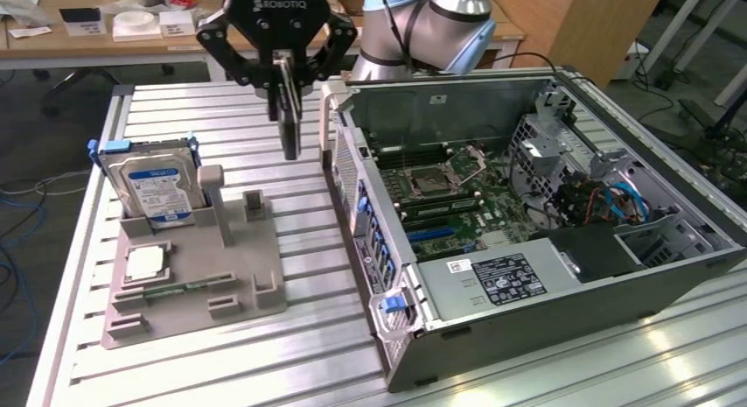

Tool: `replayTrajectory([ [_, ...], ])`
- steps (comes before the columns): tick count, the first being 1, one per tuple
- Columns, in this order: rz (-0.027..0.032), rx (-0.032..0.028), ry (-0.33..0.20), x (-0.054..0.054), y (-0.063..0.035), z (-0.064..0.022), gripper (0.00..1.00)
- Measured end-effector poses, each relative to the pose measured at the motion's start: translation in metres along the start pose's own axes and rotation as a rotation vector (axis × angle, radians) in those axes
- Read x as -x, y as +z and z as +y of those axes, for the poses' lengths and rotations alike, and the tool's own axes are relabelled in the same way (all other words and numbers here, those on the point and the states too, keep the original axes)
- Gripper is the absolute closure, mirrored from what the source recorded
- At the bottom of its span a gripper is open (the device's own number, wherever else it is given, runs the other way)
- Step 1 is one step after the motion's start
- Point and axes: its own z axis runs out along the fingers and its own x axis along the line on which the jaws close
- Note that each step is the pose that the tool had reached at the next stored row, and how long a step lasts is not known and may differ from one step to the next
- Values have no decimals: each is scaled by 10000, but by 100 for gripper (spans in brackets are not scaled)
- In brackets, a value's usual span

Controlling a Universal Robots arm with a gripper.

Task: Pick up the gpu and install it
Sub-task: 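Pick up the gpu and move the gpu toward the slot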

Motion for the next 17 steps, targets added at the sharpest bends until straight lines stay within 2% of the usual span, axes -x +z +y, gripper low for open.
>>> replayTrajectory([
  [9,0,0,-1,283,0,3,72],
  [17,2,-1,-11,441,3,5,72],
])
